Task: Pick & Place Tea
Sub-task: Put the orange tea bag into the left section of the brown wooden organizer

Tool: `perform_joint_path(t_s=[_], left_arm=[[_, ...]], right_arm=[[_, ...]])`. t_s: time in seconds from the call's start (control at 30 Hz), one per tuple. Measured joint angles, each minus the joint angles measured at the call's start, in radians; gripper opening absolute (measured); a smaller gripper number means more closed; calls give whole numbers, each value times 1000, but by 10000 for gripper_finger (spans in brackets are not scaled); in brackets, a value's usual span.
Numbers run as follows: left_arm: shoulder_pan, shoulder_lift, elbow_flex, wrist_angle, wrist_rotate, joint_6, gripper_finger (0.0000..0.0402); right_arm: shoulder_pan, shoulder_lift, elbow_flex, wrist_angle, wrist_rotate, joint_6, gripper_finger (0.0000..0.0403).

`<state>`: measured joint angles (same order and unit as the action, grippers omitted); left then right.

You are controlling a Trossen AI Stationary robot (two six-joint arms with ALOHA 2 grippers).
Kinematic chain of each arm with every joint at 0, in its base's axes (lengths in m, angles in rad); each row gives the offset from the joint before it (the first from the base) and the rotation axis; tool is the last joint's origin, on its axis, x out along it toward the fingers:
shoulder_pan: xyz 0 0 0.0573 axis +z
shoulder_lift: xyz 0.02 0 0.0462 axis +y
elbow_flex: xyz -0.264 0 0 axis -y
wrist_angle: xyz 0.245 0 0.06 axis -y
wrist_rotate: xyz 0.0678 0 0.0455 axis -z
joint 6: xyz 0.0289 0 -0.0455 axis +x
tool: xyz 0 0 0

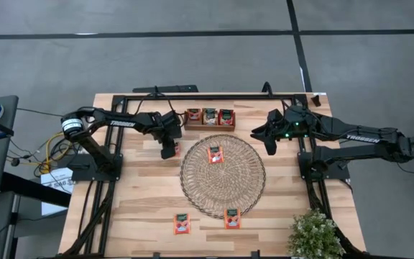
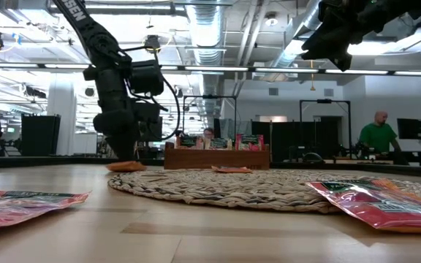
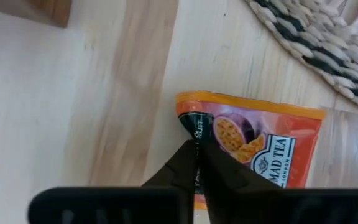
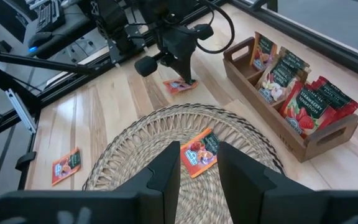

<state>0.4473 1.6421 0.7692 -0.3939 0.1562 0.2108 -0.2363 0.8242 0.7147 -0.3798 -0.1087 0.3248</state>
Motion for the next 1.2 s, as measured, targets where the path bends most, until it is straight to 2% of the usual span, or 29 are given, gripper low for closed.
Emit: perform_joint_path(t_s=[0.23,0.57,0.7,0.83,1.0,1.2], left_arm=[[-3,10,77,-50,-39,-24,2],[-26,6,346,-297,-216,-22,1],[-48,5,465,-393,-257,-9,1],[-69,5,557,-378,-361,40,1],[-82,3,589,-227,-526,122,1],[-96,32,589,-170,-600,199,1]], right_arm=[[0,0,0,0,0,0,97],[0,0,0,-1,0,-1,97],[0,0,0,-1,0,-2,97],[0,0,0,-1,0,-3,97],[0,0,0,-1,0,-18,97],[0,0,0,-1,1,-19,97]])
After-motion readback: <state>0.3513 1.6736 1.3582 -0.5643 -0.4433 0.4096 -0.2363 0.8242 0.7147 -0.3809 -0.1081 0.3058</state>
